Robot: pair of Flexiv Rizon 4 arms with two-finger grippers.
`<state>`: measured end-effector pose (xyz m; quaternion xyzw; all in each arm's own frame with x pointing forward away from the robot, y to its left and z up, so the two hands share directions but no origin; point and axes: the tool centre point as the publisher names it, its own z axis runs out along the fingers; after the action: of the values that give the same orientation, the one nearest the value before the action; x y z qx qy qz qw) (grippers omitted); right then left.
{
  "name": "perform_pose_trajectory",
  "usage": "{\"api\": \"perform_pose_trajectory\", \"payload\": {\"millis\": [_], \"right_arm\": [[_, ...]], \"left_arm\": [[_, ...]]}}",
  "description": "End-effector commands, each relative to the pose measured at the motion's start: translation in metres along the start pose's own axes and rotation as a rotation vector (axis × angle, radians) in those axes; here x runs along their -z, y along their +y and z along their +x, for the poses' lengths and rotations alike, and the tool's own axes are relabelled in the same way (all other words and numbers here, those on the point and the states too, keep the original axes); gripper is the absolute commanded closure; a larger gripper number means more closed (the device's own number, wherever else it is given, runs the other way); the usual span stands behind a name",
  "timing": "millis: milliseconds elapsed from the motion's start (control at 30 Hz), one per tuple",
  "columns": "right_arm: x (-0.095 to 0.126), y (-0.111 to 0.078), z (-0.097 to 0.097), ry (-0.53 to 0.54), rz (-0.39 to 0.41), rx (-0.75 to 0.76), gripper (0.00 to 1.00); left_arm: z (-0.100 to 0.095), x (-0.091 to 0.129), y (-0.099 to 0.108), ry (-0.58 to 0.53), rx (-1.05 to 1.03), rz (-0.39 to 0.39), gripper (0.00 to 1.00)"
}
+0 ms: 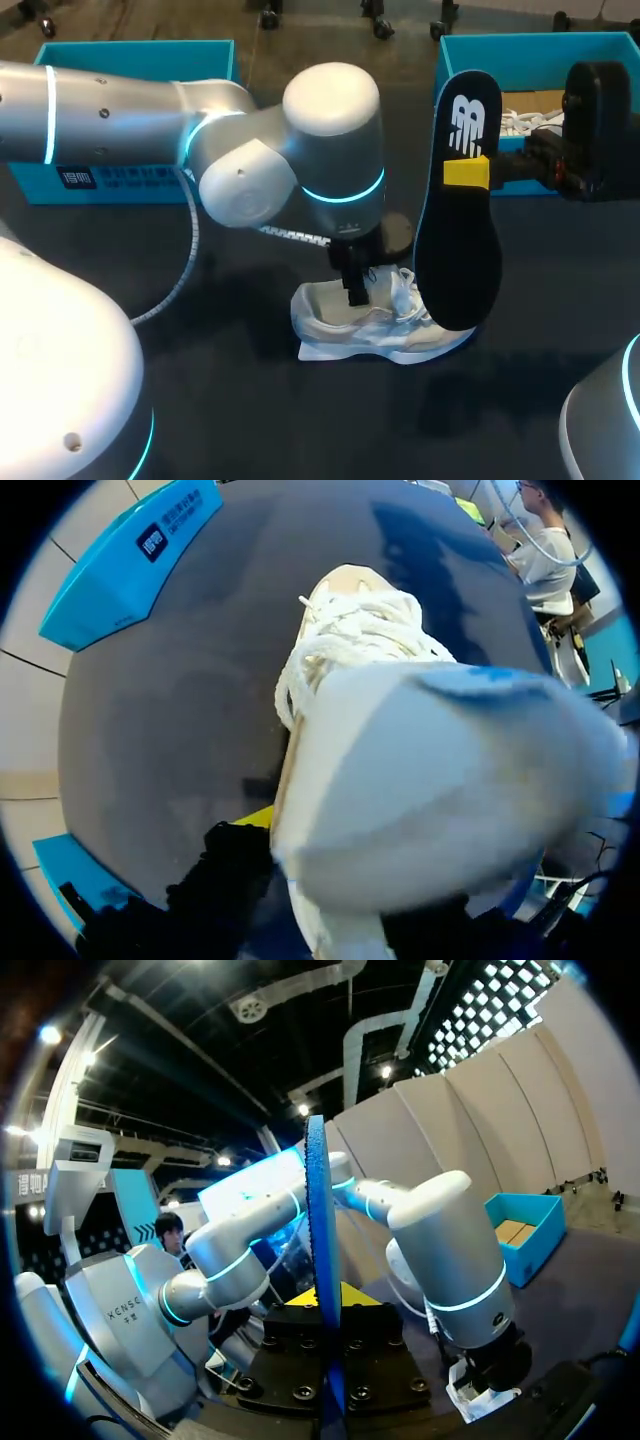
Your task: Take the shoe out of the shoebox, open the shoe tongue, remove and reinsert the insole, then place the shoe into the shoebox
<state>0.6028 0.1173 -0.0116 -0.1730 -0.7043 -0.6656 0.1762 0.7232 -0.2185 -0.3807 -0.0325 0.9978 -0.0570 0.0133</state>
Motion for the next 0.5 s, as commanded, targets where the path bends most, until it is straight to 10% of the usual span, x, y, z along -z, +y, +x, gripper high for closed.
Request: {"api": "perform_pose_trajectory", "payload": {"millis": [33,500], "right_arm": [[-0.002,0.000,-0.002,0.002,0.001,0.000,1.00],[-0.002,0.000,-0.002,0.002,0.001,0.000,1.00]], "left_arm": [[0.000,-0.005,-0.004,-0.002,0.000,-0.007,0.98],[-0.010,0.001,0.001,0.003,-0.070,0.022,1.00]]}}
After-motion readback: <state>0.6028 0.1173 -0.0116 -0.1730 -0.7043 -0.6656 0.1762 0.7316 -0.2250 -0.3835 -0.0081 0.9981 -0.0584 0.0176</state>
